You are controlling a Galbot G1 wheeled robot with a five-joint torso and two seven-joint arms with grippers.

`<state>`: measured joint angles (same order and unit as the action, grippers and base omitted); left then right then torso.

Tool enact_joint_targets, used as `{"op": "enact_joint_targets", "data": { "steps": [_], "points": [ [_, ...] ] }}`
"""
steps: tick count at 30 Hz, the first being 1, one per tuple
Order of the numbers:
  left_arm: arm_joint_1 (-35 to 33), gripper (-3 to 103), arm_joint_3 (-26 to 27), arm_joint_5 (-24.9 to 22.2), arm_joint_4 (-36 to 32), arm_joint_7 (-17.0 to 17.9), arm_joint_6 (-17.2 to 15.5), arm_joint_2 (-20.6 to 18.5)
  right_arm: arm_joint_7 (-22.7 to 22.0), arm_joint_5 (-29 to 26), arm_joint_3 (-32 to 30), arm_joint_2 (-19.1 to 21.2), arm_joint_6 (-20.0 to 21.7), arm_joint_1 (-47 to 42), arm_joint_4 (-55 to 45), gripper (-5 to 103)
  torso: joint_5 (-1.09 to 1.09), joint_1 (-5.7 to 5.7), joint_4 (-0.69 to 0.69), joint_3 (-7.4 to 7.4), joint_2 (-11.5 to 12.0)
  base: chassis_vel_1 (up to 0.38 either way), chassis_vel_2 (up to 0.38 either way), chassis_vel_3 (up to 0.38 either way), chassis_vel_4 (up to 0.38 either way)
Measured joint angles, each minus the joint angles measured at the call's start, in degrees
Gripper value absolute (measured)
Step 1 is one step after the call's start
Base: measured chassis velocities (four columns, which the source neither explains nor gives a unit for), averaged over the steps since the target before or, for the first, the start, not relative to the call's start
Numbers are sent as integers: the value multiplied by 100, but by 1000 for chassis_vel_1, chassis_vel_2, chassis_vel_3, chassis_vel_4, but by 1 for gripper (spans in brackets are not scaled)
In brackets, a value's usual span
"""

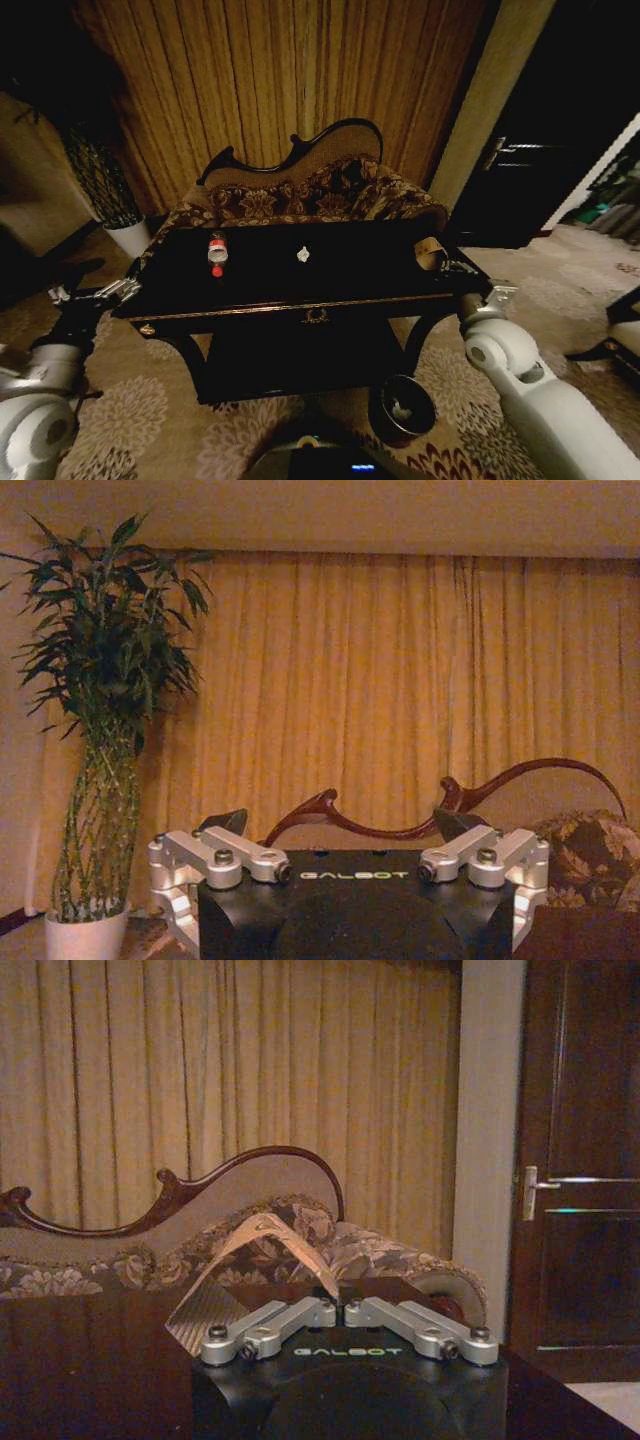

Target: Move to the front of the table and place the trash on the table into the trash bin.

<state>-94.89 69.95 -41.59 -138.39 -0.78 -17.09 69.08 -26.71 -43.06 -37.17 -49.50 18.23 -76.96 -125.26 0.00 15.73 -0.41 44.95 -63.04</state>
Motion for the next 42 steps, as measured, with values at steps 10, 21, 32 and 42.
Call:
{"op": "enact_joint_targets", "data": {
  "steps": [10, 21, 32, 42],
  "points": [
    [-4, 100, 5, -11, 6, -13, 0, 12, 0, -8, 15, -34, 1, -39, -45, 0, 1, -1, -1, 0, 0, 91, -91, -89, 88],
    [-8, 100, -14, -5, 14, -24, 0, 1, 10, 33, 69, -106, -16, -74, 4, 0, 0, -1, 0, 0, 0, 106, -106, -103, 94],
    [-7, 100, -50, 32, 22, -45, -2, 14, 21, 25, 71, -140, -34, -112, 33, 0, 0, 0, -1, 0, 0, 137, -146, -135, 142],
    [-3, 100, -83, 41, 14, -51, -5, 26, 36, 146, 328, -193, -155, -30, 291, 0, 0, -4, -1, -3, -3, 148, -163, -154, 163]
  ]
}}
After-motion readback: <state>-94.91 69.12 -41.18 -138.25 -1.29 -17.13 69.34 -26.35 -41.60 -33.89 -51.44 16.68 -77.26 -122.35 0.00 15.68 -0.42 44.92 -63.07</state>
